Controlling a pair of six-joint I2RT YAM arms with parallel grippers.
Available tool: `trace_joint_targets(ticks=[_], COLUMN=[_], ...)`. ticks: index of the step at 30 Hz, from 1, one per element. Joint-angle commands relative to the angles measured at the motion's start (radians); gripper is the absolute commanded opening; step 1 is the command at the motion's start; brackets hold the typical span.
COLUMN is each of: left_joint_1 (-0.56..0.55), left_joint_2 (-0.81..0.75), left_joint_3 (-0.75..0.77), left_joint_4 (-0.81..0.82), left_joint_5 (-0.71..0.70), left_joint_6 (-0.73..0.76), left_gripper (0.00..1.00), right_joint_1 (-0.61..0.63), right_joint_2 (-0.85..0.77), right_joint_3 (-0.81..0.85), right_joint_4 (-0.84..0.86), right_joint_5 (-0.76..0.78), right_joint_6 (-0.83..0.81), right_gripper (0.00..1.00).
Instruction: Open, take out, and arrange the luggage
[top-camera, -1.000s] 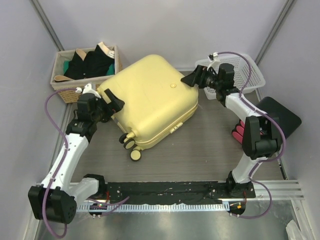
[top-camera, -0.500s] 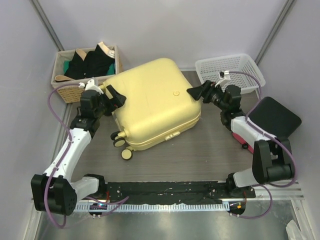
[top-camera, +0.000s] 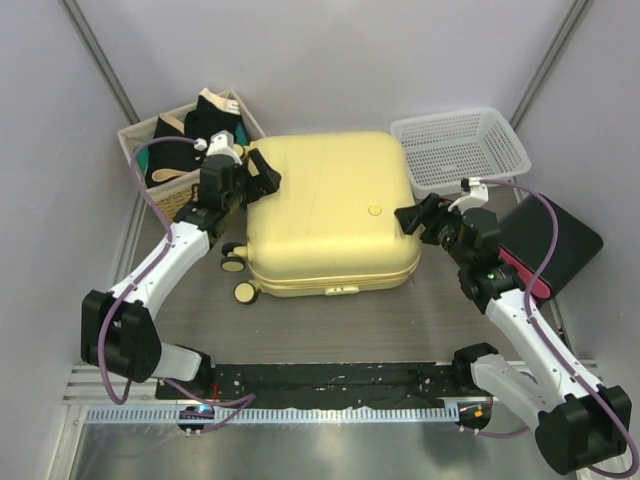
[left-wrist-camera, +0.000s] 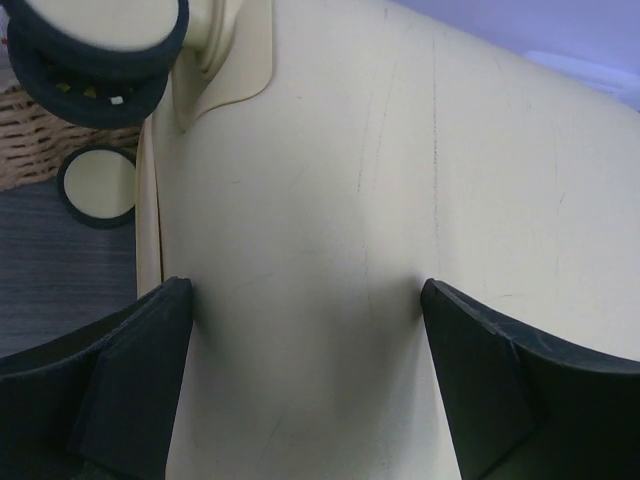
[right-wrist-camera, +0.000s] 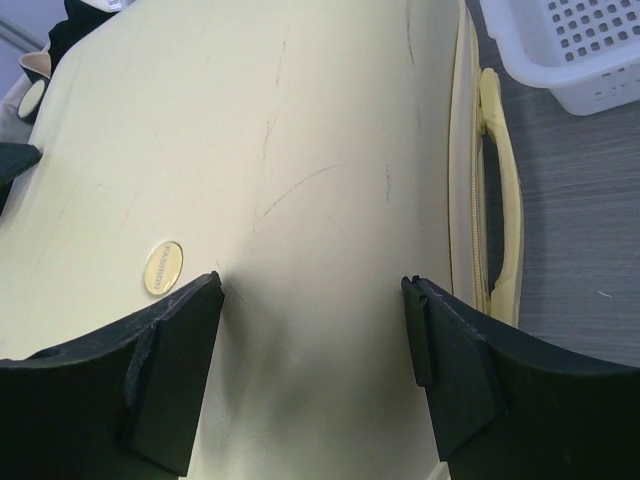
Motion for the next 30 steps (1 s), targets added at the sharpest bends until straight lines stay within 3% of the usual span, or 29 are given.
trace_joint_targets(ticks=[1,13,20,23,26,30], left_joint_1=[-0.133,0.019,0.166,0.172,0.172,0.172], left_joint_2=[0.167,0.111,-0.044,-0.107,-0.135,-0.126], left_joint_3=[0.012,0.148,0.130,0.135,0.150,0.176], left_joint_4=[-0.018,-0.243,-0.322,-0.356,-0.379,-0.412], left_joint_5=[0.315,0.132,0.099,0.029,0.044,0.165], left_joint_6=[-0.021,0.152,0.229,0.250,0.261,0.293], left_gripper=[0.91,0.94,0.98,1.00,1.00,1.00], right_joint_1=[0.118,0.371,0.512,0.570,0.598,0.603], right_joint_2=[0.020,0.079,0.164,0.223,0.269,0.267], right_joint_3=[-0.039,-0.074,-0.071,-0.045,-0.013,0.035], right_joint_4=[-0.086,0.089,0.215,0.249,0.267,0.208], right_joint_5=[-0.289,-0.264,-0.249,-0.227,-0.212,-0.151], right_joint_6=[0.072,0.184,0.233,0.229,0.214,0.137], right_gripper=[0.78,0.75,0.74,0.74,0.73,0.74])
